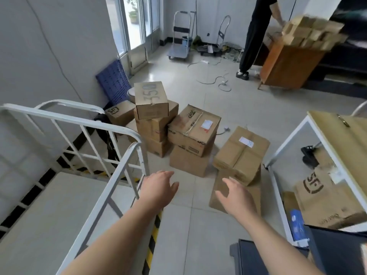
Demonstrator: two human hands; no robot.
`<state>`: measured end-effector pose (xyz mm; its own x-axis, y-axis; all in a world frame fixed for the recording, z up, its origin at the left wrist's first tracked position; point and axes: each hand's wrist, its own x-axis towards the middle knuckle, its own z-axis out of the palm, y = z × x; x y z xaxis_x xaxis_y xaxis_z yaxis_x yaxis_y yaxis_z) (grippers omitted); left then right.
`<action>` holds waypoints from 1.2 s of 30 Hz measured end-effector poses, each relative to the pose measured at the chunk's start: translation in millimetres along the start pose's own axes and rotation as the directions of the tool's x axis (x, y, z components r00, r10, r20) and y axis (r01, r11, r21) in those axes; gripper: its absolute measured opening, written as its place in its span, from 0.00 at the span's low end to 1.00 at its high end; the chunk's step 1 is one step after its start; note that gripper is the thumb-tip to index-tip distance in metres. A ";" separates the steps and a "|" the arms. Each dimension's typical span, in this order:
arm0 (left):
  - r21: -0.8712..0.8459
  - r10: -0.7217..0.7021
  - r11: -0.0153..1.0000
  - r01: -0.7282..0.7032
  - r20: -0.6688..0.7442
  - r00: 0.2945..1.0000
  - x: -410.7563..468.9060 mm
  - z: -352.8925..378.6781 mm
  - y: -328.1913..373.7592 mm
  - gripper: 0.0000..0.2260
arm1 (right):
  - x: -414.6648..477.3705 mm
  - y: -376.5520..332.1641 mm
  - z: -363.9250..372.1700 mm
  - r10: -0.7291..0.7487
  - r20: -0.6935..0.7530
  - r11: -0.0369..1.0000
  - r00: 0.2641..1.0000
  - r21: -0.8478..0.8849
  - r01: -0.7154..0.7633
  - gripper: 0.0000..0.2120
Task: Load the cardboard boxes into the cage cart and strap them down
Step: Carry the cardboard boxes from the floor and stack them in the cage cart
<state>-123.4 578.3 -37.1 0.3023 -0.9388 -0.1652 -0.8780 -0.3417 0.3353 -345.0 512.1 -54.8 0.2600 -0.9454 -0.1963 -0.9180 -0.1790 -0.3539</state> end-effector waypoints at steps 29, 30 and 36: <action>0.000 0.186 0.979 -0.205 0.422 0.887 347.1 176.3 159.9 0.24 | 243.7 204.1 37.6 0.630 0.084 0.748 0.772 0.200 -0.632 0.26; 0.005 0.171 0.981 -0.193 0.437 0.883 354.7 190.8 163.0 0.24 | 251.5 215.7 46.7 0.640 0.095 0.738 0.762 0.198 -0.645 0.26; 0.008 0.108 0.991 -0.131 0.516 0.850 398.9 299.4 178.0 0.24 | 292.0 294.3 121.5 0.684 0.107 0.699 0.721 0.185 -0.691 0.27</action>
<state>-270.2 156.0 -321.0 -0.0293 -0.8121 -0.5828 -0.9129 -0.2158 0.3465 -502.9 216.4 -327.4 -0.4086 -0.7752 -0.4818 -0.7657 0.5784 -0.2814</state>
